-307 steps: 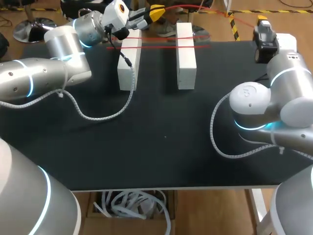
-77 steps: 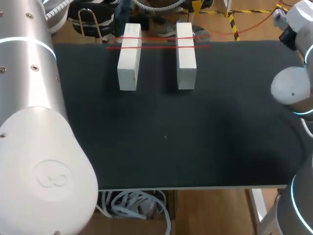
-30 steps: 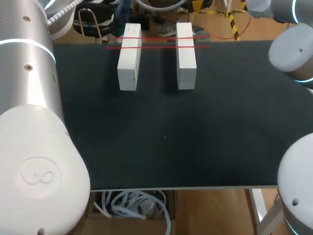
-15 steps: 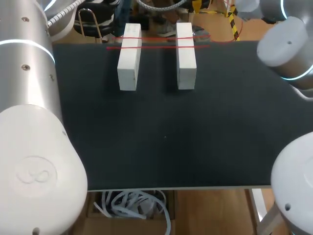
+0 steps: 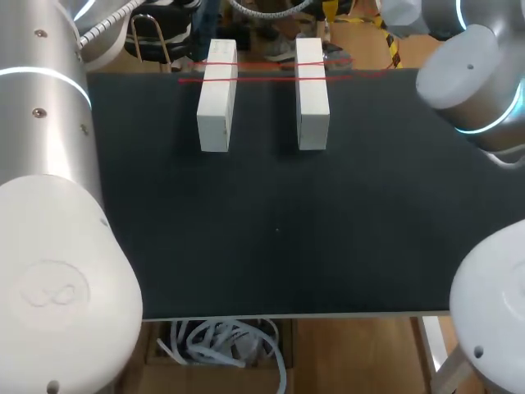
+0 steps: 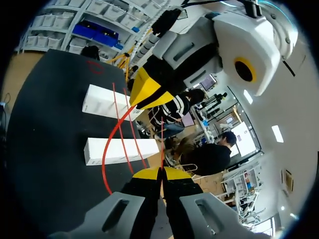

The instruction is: Grab the tape and strap the tape.

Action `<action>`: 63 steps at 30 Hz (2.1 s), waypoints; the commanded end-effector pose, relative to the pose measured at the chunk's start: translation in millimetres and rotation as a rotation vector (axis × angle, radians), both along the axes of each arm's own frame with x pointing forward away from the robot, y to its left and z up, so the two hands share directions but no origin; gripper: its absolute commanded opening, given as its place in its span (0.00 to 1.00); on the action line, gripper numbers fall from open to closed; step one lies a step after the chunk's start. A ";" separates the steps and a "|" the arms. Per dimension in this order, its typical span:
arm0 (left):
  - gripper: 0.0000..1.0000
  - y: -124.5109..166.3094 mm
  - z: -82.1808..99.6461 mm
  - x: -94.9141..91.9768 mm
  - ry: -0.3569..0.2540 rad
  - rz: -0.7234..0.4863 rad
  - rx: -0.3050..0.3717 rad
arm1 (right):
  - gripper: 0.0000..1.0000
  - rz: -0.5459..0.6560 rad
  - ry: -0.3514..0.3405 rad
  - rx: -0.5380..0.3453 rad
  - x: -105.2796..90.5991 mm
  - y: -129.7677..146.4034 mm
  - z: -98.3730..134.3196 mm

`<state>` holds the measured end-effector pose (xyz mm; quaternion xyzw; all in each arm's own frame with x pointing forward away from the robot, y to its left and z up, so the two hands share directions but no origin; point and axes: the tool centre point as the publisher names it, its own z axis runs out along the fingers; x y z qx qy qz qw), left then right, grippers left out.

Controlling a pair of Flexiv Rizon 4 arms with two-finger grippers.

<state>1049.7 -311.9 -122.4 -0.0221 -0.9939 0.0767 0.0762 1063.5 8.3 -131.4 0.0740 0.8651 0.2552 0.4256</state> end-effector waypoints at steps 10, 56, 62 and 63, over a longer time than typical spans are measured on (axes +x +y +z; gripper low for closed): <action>0.00 -1.0 2.0 1.7 0.004 0.000 0.007 | 0.00 -0.022 -0.020 -0.062 -1.2 8.1 7.2; 0.00 -1.0 2.0 1.7 0.004 0.000 0.007 | 0.00 -0.222 -0.061 -0.078 -17.2 14.2 -0.5; 0.00 -1.0 2.0 1.7 0.004 0.000 0.007 | 0.00 -0.236 -0.067 -0.075 -15.5 17.0 1.3; 0.00 -1.0 2.0 1.7 0.004 0.000 0.007 | 0.00 -0.239 -0.069 -0.076 -14.8 17.2 2.4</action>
